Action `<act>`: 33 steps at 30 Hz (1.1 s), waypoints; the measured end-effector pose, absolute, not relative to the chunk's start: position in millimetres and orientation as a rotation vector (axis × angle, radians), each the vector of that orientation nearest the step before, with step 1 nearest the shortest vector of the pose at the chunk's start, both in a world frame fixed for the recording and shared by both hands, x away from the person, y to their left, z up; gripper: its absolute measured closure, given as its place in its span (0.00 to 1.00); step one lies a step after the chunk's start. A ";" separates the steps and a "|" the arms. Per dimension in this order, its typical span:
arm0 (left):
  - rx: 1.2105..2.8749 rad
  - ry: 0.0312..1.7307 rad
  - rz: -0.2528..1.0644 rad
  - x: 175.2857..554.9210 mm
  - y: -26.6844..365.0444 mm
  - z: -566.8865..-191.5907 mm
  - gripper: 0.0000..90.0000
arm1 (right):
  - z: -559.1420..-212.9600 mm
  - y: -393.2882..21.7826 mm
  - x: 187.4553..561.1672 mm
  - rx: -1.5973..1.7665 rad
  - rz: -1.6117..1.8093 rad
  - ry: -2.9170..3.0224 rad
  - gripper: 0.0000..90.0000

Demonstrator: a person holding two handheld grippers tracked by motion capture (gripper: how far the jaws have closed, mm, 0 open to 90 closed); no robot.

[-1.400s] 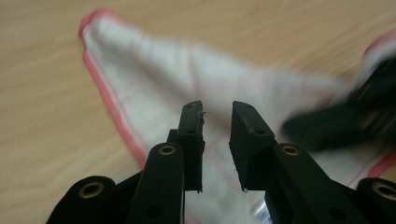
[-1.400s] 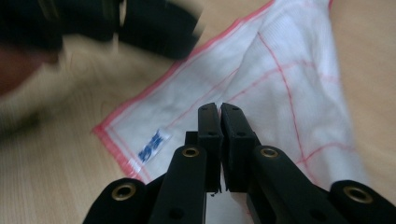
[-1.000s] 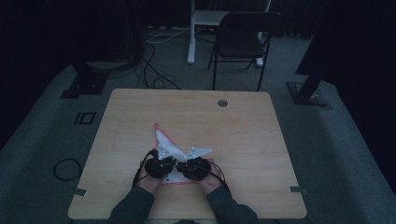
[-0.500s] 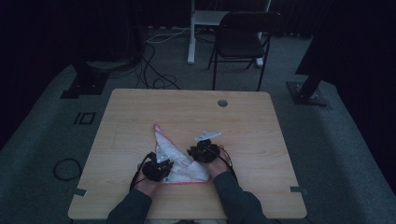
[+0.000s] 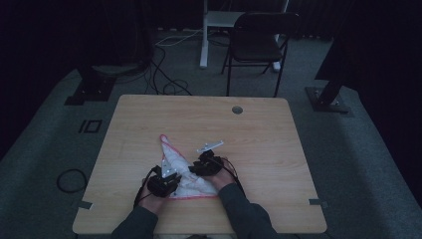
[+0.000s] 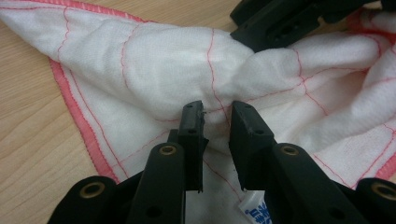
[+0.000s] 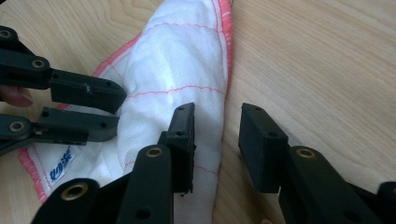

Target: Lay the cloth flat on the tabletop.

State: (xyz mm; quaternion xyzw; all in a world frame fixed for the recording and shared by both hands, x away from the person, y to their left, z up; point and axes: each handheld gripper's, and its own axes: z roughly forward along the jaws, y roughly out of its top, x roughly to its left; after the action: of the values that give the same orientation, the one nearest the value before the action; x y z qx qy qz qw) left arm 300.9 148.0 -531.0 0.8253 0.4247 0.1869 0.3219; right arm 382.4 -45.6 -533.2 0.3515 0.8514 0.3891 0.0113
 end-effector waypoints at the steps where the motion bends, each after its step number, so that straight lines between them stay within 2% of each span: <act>1: 2.168 1.115 0.491 300.8 147.8 -530.9 0.84 | -533.9 -44.6 382.1 1.093 1.213 2.667 0.82; 2: 2.168 1.114 0.496 300.6 147.8 -530.8 0.83 | -534.1 -43.6 381.4 1.080 1.219 2.675 0.86; 3: 2.166 1.115 0.498 300.0 147.9 -530.6 0.82 | -532.5 -42.6 379.9 1.053 1.200 2.664 0.97; 5: 2.161 1.119 0.498 298.3 148.4 -530.4 0.82 | -531.0 -42.5 379.1 1.035 1.175 2.647 0.99; 16: 2.171 1.135 0.490 290.9 155.5 -534.3 0.82 | -518.3 -61.9 384.1 1.042 1.170 2.539 1.00; 33: 2.174 1.155 0.517 296.3 162.7 -533.7 0.81 | -499.6 -139.5 410.5 1.195 1.065 2.347 1.00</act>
State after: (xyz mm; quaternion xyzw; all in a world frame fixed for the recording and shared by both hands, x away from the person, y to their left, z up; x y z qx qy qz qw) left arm 296.3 162.7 -533.7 0.8222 0.4369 0.1954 0.3082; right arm 410.5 -139.5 -499.6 0.4158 0.8169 0.3705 0.1499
